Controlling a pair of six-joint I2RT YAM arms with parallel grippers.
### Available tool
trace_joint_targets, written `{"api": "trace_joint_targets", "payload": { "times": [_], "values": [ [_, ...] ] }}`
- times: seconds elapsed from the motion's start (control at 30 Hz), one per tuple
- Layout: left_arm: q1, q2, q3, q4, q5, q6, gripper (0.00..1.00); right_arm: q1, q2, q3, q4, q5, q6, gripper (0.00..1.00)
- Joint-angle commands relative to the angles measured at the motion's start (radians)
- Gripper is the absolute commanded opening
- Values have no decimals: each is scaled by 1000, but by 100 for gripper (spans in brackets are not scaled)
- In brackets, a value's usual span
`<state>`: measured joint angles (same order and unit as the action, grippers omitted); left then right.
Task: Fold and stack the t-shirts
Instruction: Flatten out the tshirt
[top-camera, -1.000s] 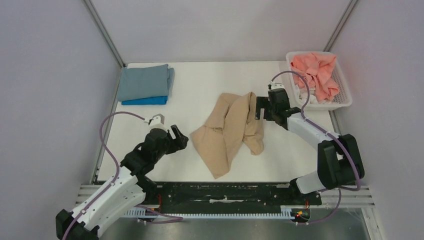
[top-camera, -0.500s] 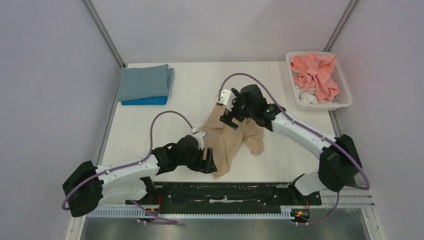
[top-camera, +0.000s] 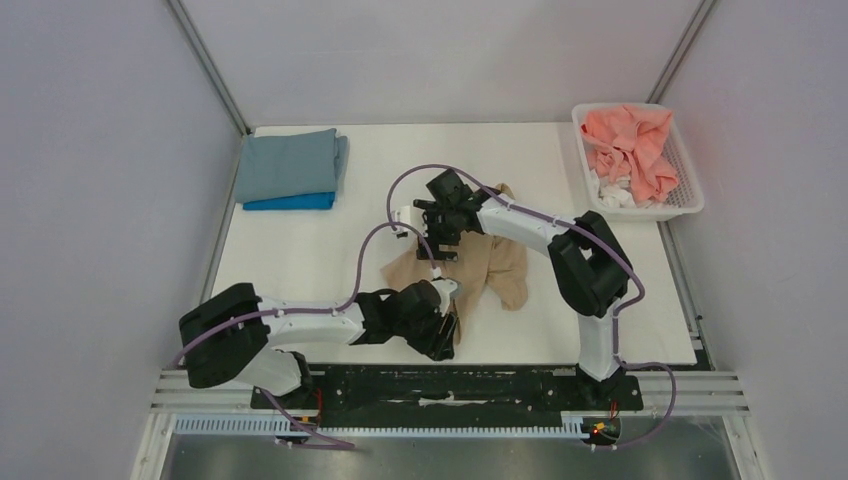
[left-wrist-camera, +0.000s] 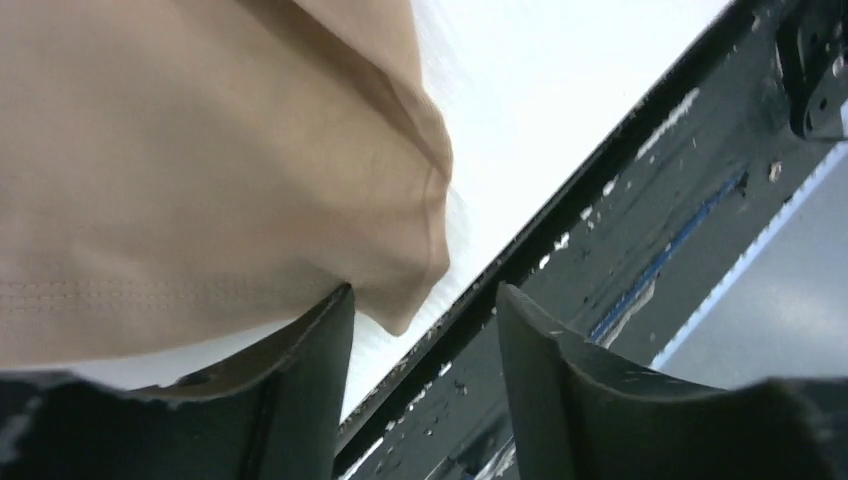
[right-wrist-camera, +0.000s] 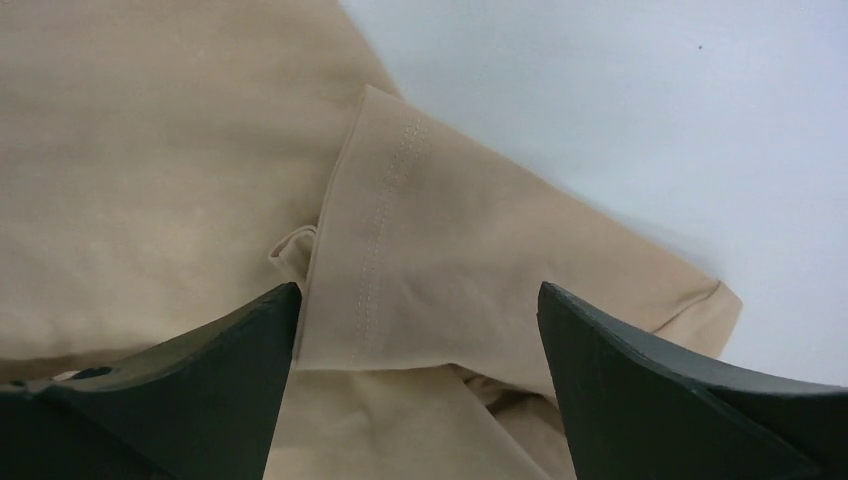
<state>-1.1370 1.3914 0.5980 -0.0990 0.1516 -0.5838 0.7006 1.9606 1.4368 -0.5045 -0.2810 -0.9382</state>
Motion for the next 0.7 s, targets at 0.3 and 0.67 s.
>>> {"api": "trace_joint_targets", "payload": {
  "times": [0.3,0.67],
  "values": [
    [-9,140,86,-144,-448,-70,2,-125,78,126,36,-113,110,27],
    [29,-43,86,-439,-861,-401,2,-269,-108,-45,395,-207,609,0]
  ]
}}
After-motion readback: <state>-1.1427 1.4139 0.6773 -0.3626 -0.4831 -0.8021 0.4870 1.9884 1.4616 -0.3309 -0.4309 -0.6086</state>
